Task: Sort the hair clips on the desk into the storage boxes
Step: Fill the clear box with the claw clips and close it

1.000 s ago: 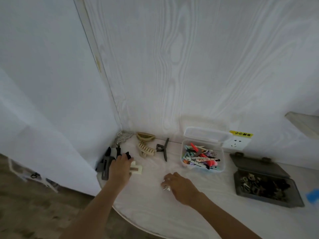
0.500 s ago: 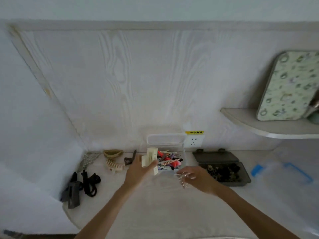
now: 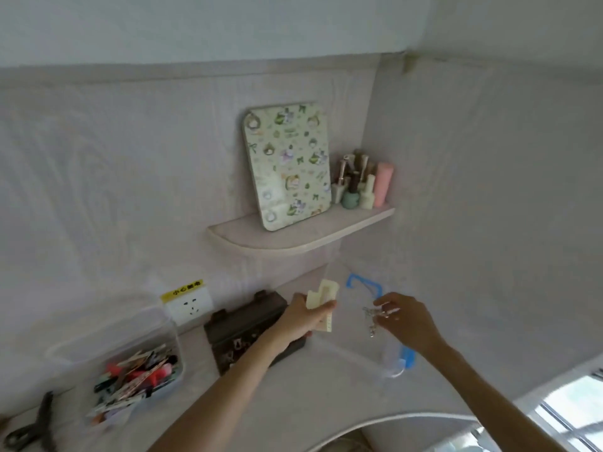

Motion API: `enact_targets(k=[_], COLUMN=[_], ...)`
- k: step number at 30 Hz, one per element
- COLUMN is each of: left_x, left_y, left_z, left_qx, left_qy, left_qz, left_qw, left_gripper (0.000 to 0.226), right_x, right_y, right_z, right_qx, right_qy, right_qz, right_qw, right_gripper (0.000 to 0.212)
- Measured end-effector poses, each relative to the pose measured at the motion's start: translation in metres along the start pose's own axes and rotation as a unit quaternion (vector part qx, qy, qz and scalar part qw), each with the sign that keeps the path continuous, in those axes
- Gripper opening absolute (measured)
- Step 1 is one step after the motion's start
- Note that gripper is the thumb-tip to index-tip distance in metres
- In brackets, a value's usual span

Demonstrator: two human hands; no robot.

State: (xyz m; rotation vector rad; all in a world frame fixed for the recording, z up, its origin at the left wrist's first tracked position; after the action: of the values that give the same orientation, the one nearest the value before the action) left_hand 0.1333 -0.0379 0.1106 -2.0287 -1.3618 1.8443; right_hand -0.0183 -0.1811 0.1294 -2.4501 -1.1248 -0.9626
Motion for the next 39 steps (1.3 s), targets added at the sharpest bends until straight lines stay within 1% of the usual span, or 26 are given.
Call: enact_targets(k=[2, 3, 5, 8, 10, 13, 16, 19, 20, 23, 26, 29, 30, 32, 33, 35, 37, 39], left_x=[-0.009, -0.012, -0.014, -0.009, -0.003, 0.001, 0.004, 0.016, 0.024, 0.055, 0.113, 0.18, 0.199, 0.242, 0.262, 0.301, 0.344, 0.376], left_y=[0.022, 0.03, 0.042, 0.051, 0.054, 0.055, 0.046, 0.027, 0.018, -0.015, -0.056, -0.106, -0.121, -0.158, -0.173, -0.2, -0.226, -0.248], left_z=[0.024, 0.032, 0.047, 0.061, 0.065, 0.059, 0.034, -0.002, -0.018, -0.077, -0.145, -0.205, -0.219, -0.246, -0.256, -0.276, -0.292, -0.304], left_qx=[-0.028, -0.052, -0.082, -0.1, -0.107, -0.108, -0.12, -0.151, -0.168, -0.218, -0.266, -0.344, -0.354, -0.374, -0.391, -0.413, -0.432, -0.462], left_qy=[0.111, 0.166, 0.246, 0.309, 0.337, 0.35, 0.314, 0.257, 0.233, 0.158, 0.065, -0.015, -0.03, -0.019, -0.017, -0.029, -0.05, -0.067], left_qz=[-0.005, -0.003, 0.008, 0.026, 0.041, 0.062, 0.084, 0.09, 0.089, 0.068, 0.004, -0.074, -0.091, -0.14, -0.16, -0.192, -0.229, -0.261], left_qw=[0.993, 0.985, 0.966, 0.945, 0.935, 0.928, 0.938, 0.95, 0.954, 0.961, 0.962, 0.936, 0.93, 0.917, 0.906, 0.89, 0.871, 0.845], left_gripper=[0.058, 0.061, 0.056, 0.039, 0.031, 0.03, 0.029, 0.021, 0.018, 0.018, 0.017, 0.009, 0.008, 0.012, 0.013, 0.015, 0.02, 0.027], right_x=[-0.016, -0.021, -0.029, -0.034, -0.037, -0.037, -0.025, 0.004, 0.018, 0.076, 0.143, 0.205, 0.221, 0.262, 0.278, 0.309, 0.337, 0.355], right_y=[0.005, 0.007, 0.012, 0.018, 0.02, 0.025, 0.031, 0.041, 0.044, 0.049, 0.036, 0.01, 0.002, -0.022, -0.032, -0.057, -0.082, -0.104], right_z=[0.005, 0.009, 0.018, 0.031, 0.036, 0.033, 0.031, 0.041, 0.05, 0.096, 0.164, 0.233, 0.254, 0.297, 0.314, 0.343, 0.375, 0.404], right_qx=[0.048, 0.071, 0.104, 0.149, 0.167, 0.164, 0.142, 0.128, 0.139, 0.207, 0.292, 0.365, 0.386, 0.425, 0.441, 0.484, 0.497, 0.493], right_qy=[-0.069, -0.104, -0.16, -0.225, -0.238, -0.232, -0.204, -0.14, -0.114, -0.061, -0.036, -0.01, -0.006, -0.034, -0.054, -0.056, -0.06, -0.099], right_qz=[-0.004, -0.007, -0.018, -0.044, -0.055, -0.07, -0.085, -0.118, -0.142, -0.233, -0.288, -0.34, -0.351, -0.396, -0.404, -0.391, -0.409, -0.437], right_qw=[0.996, 0.992, 0.982, 0.962, 0.955, 0.956, 0.965, 0.975, 0.973, 0.948, 0.911, 0.866, 0.853, 0.813, 0.8, 0.781, 0.763, 0.746], right_gripper=[0.02, 0.021, 0.024, 0.029, 0.032, 0.031, 0.022, 0.017, 0.015, 0.019, 0.022, 0.023, 0.022, 0.023, 0.022, 0.018, 0.019, 0.023])
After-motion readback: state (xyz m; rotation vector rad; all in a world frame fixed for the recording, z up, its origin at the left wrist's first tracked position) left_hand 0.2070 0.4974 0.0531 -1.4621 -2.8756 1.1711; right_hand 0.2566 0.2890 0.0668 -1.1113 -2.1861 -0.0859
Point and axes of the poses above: each hand's wrist, its own y-axis towards the middle knuckle, its own z-axis out of the palm, x = y × z, the point moved 4 cm from there along y, towards the middle knuckle, and after that the axes turned 12 degrees about -z, right-handed, at the moved point
